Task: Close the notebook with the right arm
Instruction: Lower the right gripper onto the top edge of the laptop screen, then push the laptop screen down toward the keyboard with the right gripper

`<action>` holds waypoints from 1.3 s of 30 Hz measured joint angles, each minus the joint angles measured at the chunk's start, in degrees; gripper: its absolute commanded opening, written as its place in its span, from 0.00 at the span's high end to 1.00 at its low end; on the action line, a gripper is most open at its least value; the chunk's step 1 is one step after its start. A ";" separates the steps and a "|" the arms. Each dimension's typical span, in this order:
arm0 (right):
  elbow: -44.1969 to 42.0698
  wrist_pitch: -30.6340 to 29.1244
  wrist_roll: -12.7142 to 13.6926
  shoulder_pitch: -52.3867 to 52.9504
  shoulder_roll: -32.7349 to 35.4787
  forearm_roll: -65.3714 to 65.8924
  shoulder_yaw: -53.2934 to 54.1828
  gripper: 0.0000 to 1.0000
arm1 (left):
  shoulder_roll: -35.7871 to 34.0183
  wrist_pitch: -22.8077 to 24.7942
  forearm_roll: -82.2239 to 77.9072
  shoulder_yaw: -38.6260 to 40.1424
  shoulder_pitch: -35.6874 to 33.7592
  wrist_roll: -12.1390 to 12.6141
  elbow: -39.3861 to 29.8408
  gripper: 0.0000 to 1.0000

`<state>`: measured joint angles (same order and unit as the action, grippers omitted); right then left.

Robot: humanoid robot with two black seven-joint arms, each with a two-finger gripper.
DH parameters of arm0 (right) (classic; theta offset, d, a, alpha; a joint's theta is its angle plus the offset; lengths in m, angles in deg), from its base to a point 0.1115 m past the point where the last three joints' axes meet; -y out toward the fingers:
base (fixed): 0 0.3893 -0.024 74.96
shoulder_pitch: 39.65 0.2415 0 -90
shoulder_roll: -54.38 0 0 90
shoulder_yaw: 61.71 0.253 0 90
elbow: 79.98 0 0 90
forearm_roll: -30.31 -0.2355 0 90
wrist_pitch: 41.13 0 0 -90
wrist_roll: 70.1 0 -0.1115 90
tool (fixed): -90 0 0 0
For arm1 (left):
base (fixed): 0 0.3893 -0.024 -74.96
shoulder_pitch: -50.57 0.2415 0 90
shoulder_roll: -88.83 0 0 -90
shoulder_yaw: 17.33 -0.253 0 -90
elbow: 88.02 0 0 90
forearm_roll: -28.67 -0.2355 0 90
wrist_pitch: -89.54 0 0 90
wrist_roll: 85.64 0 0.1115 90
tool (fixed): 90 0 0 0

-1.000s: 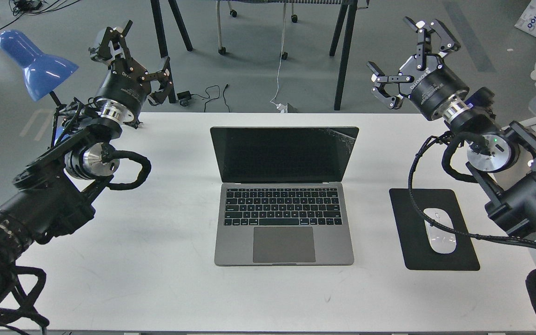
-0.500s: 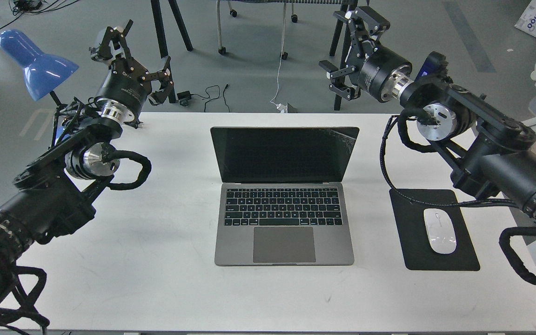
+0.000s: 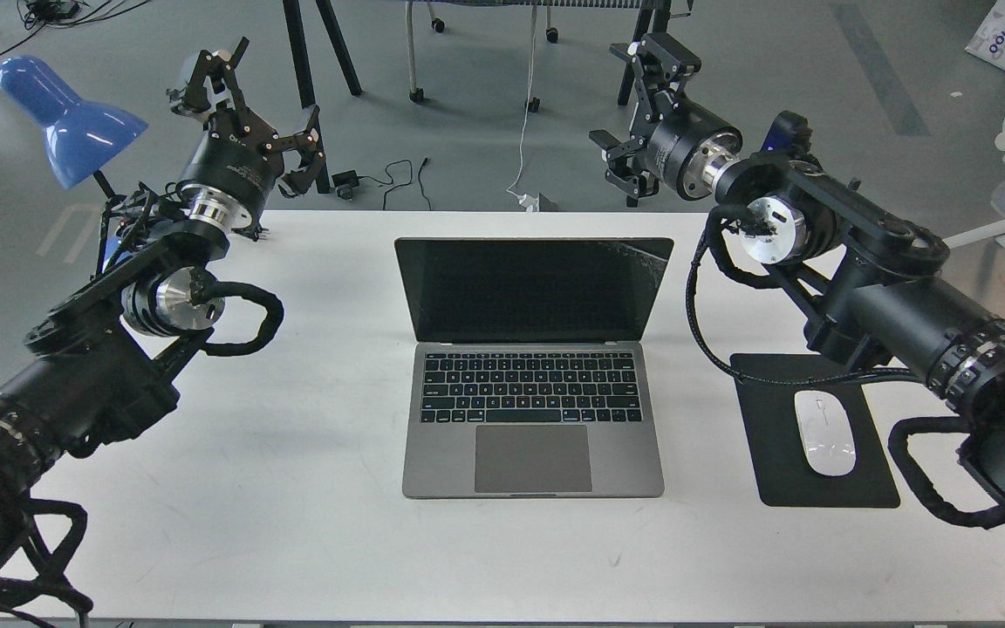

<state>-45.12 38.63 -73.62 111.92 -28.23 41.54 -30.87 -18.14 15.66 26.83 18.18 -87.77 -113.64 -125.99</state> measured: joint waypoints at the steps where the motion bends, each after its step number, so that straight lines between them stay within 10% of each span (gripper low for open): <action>1: 0.10 -0.06 0.47 0.08 0.10 0.01 -0.71 0.00 | 0.00 0.00 0.00 0.00 0.00 0.00 0.00 0.00; 39: 19.00 -9.46 3.18 1.54 9.73 0.11 -22.77 0.00 | 0.00 0.00 0.23 0.00 0.00 0.00 0.09 0.00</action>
<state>-26.12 29.18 -70.44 113.46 -18.50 41.65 -53.64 -18.14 15.66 27.06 18.18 -87.77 -113.64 -125.89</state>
